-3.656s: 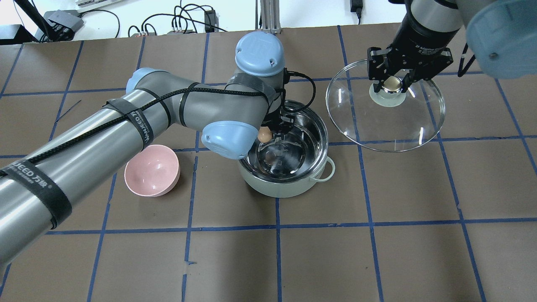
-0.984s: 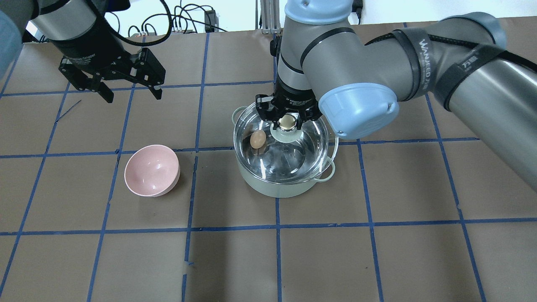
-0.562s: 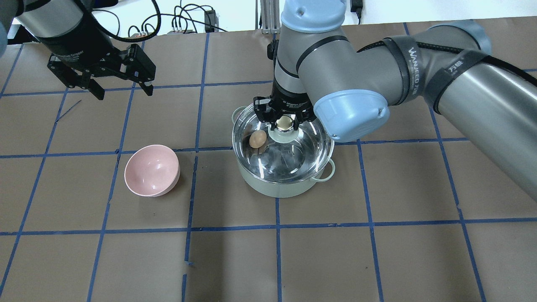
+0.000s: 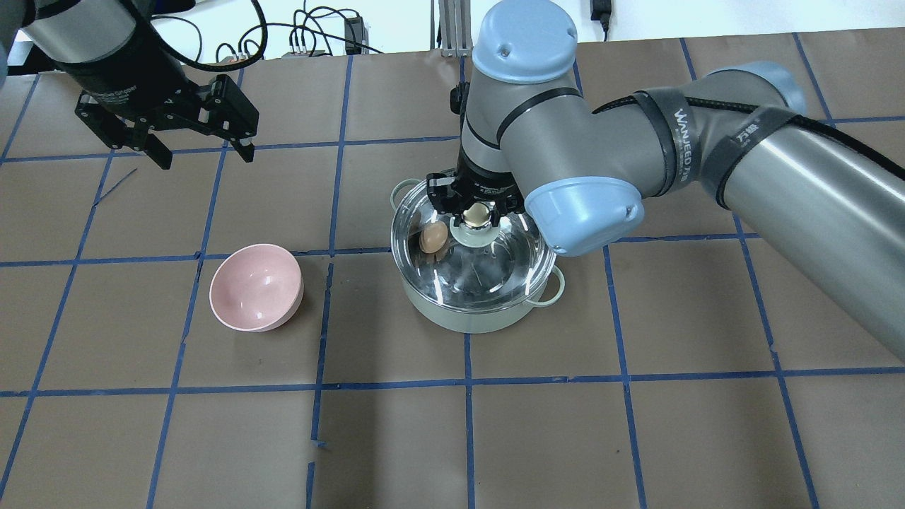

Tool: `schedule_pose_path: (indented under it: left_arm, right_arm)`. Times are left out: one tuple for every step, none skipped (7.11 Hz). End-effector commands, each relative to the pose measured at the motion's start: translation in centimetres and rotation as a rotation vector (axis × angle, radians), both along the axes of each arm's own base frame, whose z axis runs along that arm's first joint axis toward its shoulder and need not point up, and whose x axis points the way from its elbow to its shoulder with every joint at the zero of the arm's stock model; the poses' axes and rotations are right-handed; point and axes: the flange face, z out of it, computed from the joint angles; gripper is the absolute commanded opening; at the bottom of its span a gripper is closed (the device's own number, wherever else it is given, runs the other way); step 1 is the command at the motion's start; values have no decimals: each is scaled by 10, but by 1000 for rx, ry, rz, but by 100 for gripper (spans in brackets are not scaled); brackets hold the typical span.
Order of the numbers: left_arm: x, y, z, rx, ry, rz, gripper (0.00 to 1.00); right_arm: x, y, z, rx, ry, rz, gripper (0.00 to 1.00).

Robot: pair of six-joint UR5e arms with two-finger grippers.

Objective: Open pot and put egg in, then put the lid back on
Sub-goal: 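Bring the lid back over the pot with the right gripper while the left withdraws, then lower the glass lid onto the pot with the right gripper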

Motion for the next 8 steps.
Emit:
schedule_pose_path:
  left_arm:
    - [0,0,0,0,0,-1,100]
    - [0,0,-1,1,0,-1,100]
    - [0,0,-1,0,0,-1,100]
    - [-1,0,-2,1,0,-2,100]
    - [-1,0,-4,4,2,-2,100]
    - [-1,0,-4,4,2,-2,100]
    - [-1,0,-5,6,3,-2,100]
    - [-1,0,-5,4,5,-1,100]
  right_arm:
    - [2,-2,-3,0,-15,2,20]
    - [3,-2,-4,-1,-22,4,20]
    - [3,-2,-5,-1,-19,11,21]
    - [3,-2,-5,-2,-19,15,21]
    - [3,-2,-5,-2,-19,18,21]
    - [3,-2,-5,-3,-17,17,22]
    - [3,-2,-6,-1,-17,17,22]
    - [3,-2,-7,2,-16,17,22]
